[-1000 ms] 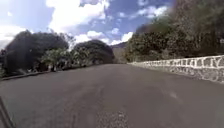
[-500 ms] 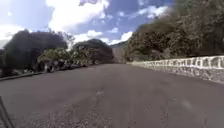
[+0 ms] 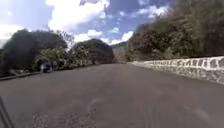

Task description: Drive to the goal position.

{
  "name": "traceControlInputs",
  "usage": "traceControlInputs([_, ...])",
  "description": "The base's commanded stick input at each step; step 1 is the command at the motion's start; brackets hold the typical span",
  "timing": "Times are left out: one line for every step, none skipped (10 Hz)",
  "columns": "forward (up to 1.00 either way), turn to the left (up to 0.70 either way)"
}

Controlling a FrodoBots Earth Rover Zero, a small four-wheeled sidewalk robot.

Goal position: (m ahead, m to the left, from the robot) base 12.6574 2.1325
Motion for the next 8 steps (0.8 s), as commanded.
traceControlInputs([0.70,0.00])
traceControlInputs([0.70,0.00])
traceControlInputs([0.70,0.00])
traceControlInputs([0.70,0.00])
traceControlInputs([0.70,0.00])
traceControlInputs([0.70,0.00])
traceControlInputs([0.70,0.00])
traceControlInputs([0.70,0.00])
